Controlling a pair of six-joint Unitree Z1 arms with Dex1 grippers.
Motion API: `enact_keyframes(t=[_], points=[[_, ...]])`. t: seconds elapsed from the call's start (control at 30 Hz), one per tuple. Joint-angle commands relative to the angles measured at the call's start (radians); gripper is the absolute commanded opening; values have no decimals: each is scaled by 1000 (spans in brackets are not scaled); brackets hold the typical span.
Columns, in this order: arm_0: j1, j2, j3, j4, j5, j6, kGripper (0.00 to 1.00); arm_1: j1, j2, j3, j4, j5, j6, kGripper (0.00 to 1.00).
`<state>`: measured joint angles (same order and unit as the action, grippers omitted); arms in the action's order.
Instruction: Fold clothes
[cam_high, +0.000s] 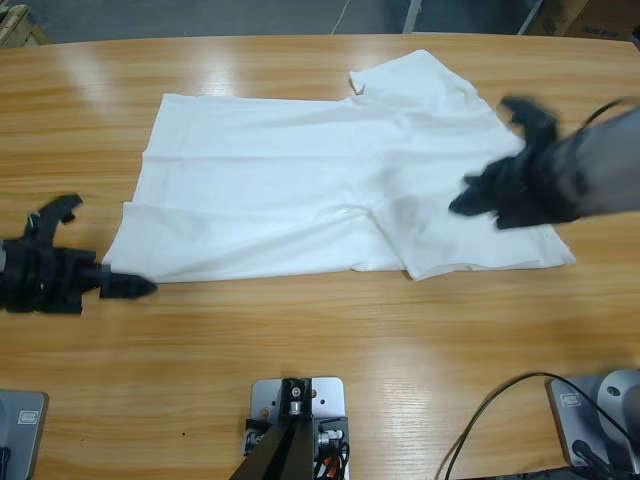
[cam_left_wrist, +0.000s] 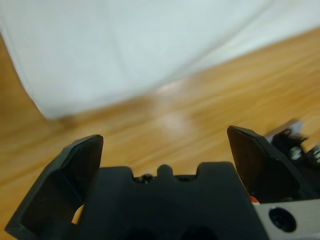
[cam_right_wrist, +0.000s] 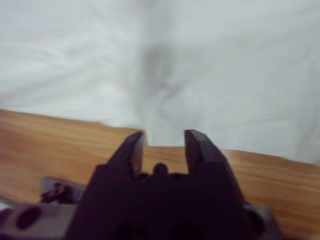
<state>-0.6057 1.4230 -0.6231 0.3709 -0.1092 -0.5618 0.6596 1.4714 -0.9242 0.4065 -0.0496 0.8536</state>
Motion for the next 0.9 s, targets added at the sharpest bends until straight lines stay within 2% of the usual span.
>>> enact_keyframes(t=[0.03,0.2,0.3,0.4,0.47,0.57,0.6,0.77,0.9], points=[[184,168,-193,7,-9,25,945,-5,-64,-42,135,-11,-34,989],[262,275,-316,44,-15,123,846,-5,-58,-32,141,-3,-33,987],[268,309,-361,96,-15,164,775,-5,-33,-33,137,3,-29,987],[260,356,-403,178,-14,223,770,-5,0,-38,119,12,-28,982],[234,393,-441,244,-8,365,772,-5,18,-38,103,18,-27,982],[189,415,-519,332,2,766,789,-5,36,-36,91,32,-28,982],[187,423,-549,351,6,847,789,-5,39,-34,91,36,-28,982],[118,571,-726,482,45,993,783,-5,38,-23,91,51,-30,982],[100,615,-746,541,49,1040,734,-5,53,-13,87,57,-30,982]])
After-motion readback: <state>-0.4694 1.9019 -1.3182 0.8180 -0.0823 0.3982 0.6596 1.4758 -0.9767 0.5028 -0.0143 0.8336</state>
